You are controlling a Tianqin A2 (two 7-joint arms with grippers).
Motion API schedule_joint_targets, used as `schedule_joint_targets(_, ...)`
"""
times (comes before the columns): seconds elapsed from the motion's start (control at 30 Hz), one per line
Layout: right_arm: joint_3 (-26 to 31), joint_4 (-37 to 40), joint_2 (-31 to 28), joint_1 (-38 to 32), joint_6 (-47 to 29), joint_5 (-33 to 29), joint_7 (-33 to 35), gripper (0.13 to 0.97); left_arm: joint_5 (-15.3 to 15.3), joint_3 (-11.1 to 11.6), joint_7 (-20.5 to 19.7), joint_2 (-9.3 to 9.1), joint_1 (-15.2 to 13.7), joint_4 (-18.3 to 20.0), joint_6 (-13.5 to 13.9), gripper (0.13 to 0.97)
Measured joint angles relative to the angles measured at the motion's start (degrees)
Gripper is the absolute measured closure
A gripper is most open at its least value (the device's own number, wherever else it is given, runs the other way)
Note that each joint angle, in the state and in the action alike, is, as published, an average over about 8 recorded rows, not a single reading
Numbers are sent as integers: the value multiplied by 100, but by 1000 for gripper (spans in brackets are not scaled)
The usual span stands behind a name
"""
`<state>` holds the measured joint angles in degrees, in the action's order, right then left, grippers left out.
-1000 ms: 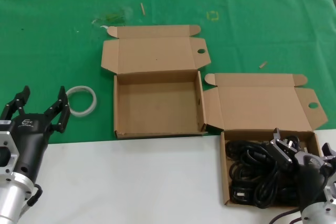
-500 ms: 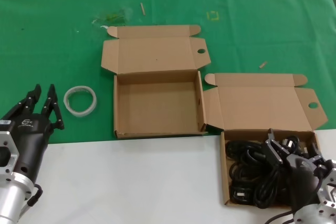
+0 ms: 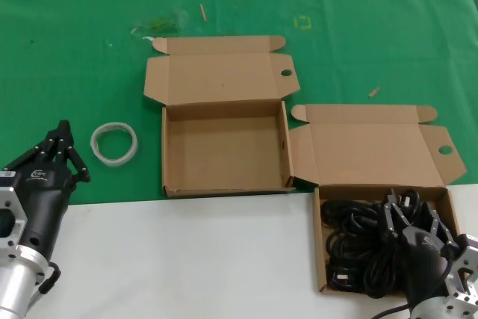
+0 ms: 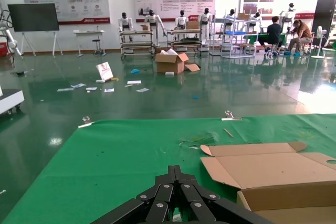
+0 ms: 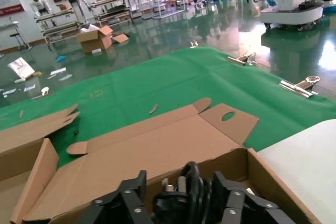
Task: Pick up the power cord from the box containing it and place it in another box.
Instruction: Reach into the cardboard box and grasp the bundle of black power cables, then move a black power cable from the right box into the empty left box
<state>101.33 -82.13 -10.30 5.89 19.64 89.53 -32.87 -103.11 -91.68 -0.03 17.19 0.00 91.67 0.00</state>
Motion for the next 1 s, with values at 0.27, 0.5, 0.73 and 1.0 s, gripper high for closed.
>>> schedule_joint_targets(0.27, -171, -101, 68, 104, -119, 245, 431, 693, 0, 0, 0, 0, 0, 0, 0, 957)
schedule_joint_targets(0.5, -323, -285, 110, 205, -260, 491, 794, 769, 0, 0, 0, 0, 0, 0, 0, 957)
schedule_joint_targets(0.73, -455, -848, 78, 246, -302, 1019, 1299, 789, 0, 0, 0, 0, 0, 0, 0, 957)
schedule_joint_targets(1.0, -145, -1764, -492, -196, -184, 2359, 2159, 811, 0, 0, 0, 0, 0, 0, 0, 957)
